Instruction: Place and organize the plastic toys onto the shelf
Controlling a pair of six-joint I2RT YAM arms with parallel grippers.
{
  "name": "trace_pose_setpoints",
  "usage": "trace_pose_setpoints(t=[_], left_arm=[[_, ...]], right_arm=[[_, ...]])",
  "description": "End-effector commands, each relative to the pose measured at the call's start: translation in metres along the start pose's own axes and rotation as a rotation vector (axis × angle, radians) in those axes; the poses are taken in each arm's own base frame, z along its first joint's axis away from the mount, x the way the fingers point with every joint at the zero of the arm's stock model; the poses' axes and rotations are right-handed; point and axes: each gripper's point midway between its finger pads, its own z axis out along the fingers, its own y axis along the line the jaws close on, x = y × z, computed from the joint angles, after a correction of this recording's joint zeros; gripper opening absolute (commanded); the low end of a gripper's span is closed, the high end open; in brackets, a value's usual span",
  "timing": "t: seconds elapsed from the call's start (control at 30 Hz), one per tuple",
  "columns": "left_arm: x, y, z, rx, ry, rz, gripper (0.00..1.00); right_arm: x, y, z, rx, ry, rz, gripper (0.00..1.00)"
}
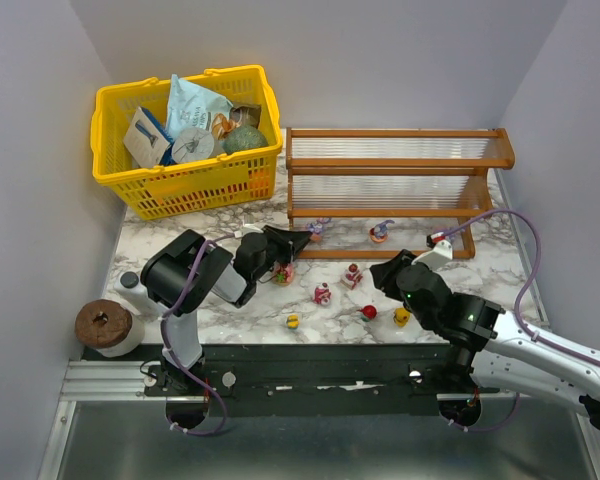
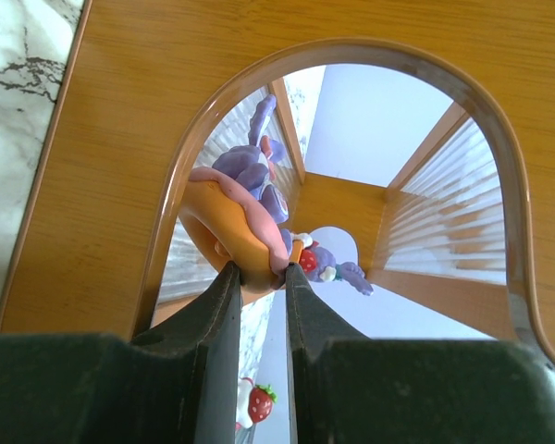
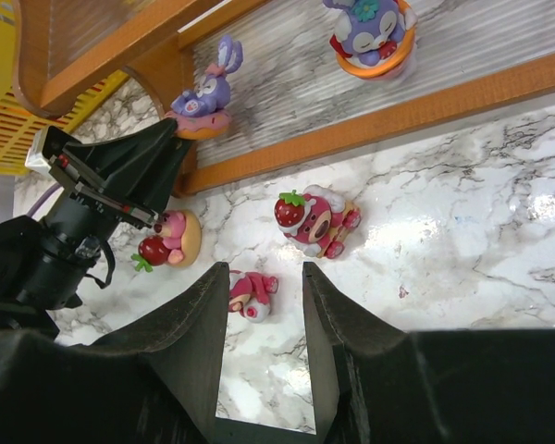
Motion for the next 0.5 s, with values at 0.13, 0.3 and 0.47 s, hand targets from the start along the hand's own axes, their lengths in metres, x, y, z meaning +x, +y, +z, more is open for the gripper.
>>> trace_pose_setpoints(t=[0.13,0.3,0.47], left_arm=[[-0.002,0.073,-0.020,-0.241,-0.004,0.063,0.19],[-0.002,0.080,-0.024,-0.264,-0.007,0.075,0.20],[-0.002,0.088,-0.027,-0.282,-0.002,0.076,0.28]], right_arm=[[0.002,-0.013,0.003,0.049,-0.012,-0.002,0.45],[0.005,-0.014,0.004,0.052,-0.005,0.000,0.45],[0.005,-0.013,0.005,0.055,-0.004,-0.002,0.45]])
